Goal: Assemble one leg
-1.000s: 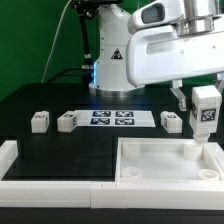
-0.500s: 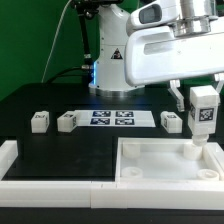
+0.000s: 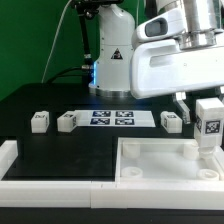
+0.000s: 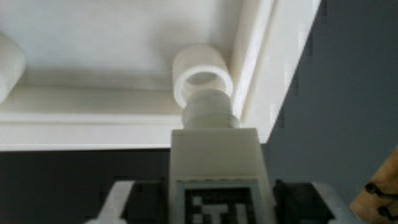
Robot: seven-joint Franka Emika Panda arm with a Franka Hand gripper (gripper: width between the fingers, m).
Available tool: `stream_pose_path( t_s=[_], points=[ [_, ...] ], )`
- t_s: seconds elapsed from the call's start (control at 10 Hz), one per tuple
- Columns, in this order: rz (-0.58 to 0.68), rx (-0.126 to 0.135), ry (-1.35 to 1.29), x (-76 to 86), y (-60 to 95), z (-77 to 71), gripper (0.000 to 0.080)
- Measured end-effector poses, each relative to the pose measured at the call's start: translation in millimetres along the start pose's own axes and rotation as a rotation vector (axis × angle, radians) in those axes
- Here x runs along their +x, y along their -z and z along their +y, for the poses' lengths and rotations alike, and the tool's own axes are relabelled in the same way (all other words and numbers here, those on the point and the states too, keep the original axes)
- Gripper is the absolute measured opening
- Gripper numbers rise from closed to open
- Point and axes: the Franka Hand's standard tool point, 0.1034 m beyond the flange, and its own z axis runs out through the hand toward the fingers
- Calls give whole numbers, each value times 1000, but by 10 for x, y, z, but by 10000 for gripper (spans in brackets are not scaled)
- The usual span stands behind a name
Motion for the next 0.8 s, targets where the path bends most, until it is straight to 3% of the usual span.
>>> stream_pose_path(
  t_s=[0.8],
  points=[
    [11, -4, -4, -59, -193, 23, 290]
  ],
)
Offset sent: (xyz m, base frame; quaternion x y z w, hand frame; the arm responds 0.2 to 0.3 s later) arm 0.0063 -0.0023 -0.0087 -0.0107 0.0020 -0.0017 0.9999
